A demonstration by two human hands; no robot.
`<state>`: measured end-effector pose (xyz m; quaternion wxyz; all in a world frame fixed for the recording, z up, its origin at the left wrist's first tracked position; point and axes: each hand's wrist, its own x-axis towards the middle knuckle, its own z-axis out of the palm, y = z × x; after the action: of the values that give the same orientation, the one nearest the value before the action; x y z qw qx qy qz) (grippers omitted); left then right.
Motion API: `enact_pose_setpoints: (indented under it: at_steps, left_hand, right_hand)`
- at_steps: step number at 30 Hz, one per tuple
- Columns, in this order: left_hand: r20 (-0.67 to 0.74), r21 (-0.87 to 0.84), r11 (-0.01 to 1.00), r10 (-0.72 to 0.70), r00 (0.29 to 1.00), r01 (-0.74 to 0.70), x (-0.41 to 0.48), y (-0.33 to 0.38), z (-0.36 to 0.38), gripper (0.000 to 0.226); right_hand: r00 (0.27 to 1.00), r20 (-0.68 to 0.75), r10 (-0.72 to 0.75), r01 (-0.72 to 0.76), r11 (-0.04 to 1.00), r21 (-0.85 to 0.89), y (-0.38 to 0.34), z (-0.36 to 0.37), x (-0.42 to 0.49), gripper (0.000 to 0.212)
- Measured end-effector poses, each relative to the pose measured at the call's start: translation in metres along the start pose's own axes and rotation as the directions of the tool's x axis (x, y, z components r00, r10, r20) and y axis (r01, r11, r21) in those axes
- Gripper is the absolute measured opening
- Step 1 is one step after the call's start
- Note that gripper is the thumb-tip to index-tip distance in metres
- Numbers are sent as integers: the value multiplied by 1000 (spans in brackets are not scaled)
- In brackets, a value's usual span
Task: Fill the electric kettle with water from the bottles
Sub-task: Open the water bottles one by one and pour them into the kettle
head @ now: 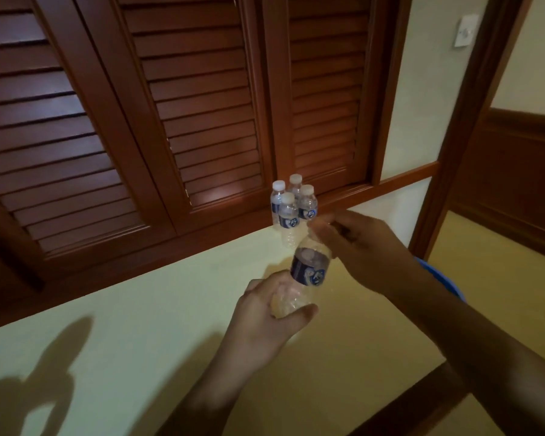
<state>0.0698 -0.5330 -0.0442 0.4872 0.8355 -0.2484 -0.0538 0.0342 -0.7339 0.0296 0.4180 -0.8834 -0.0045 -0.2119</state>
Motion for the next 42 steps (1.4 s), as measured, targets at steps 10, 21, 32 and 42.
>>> enact_pose_setpoints:
  at_steps: [10,21,32,42]
  left_hand:
    - [-146,-70,993,-103,984,93,108,-28,75,47]
    - [-207,-63,981,-191,960,181,179,-50,129,56]
    - [-163,-107,986,-141,977,125,130,-42,95,56]
    - [-308,-290,949,-218,926,127,-39,-66,-6,20]
  right_hand:
    - [878,253,407,-253,842,-477,99,77,-74,85]
    - [877,239,418,-222,791,-571,109,82,-68,73]
    - [933,192,305,-180,855,-486,117,79,-72,58]
    - [998,64,-7,9,999,-40,48,148,-79,45]
